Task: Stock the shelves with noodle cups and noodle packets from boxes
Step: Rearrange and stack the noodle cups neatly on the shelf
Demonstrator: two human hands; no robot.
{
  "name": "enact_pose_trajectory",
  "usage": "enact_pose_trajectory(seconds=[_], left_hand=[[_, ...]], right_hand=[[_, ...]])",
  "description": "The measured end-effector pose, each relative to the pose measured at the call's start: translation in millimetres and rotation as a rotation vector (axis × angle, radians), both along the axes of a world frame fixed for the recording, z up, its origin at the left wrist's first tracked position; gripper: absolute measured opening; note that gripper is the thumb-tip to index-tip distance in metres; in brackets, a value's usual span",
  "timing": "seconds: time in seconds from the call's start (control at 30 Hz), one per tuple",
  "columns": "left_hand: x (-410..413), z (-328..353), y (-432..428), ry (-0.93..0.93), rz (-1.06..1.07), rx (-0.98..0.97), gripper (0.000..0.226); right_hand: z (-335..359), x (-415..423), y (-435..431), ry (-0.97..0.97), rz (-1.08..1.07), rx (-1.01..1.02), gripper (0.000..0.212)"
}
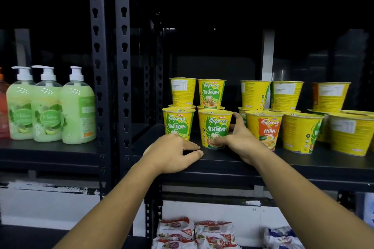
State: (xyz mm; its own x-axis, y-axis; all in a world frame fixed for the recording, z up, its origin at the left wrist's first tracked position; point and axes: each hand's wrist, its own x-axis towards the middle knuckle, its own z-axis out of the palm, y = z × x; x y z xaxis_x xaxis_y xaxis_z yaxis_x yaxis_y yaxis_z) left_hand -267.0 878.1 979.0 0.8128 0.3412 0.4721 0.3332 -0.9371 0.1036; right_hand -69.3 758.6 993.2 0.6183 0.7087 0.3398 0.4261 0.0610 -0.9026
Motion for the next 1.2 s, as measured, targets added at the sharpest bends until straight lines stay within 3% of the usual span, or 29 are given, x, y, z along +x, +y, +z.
enact_pose_trajectory(seconds=[0.1,0.3,0.5,0.83,0.93,1.1,1.2], left_hand=[[0.0,0.8,-1.2,-0.001,0.003,0.007,0.058],[-1.3,1.3,-3.3,0.0,0.005,0.009,0.058],[-1.6,2.0,-4.3,0.009,0.017,0.01,0.057],[-3.4,2.3,-6.2,-0.023,0.049,-0.015,0.062],[-4.3,-1.5,-5.5,-0.178,0.053,-0.08,0.05],[-7.0,-3.5,0.2,-0.783,0.063,-0.339,0.019],[-12.8,6.5,4.0,-0.899,0.116,-0.427,0.02]], right_hand=[[-0.1,0.8,-0.1,-0.029,-0.006,-0.003,0.123],[-1.1,-1.2,-0.4,-0.076,-0.014,-0.02,0.089],[-1.2,-1.4,-0.3,-0.108,-0.07,-0.017,0.099],[-1.2,-3.2,-1.4,-0.144,-0.046,-0.032,0.079],[-0.6,-4.4,-1.7,-0.162,-0.045,-0.042,0.074],[-0.1,-5.4,-2.4,-0.159,-0.035,-0.066,0.07],[0.1,-4.9,-2.2,-0.168,-0.042,-0.078,0.072]])
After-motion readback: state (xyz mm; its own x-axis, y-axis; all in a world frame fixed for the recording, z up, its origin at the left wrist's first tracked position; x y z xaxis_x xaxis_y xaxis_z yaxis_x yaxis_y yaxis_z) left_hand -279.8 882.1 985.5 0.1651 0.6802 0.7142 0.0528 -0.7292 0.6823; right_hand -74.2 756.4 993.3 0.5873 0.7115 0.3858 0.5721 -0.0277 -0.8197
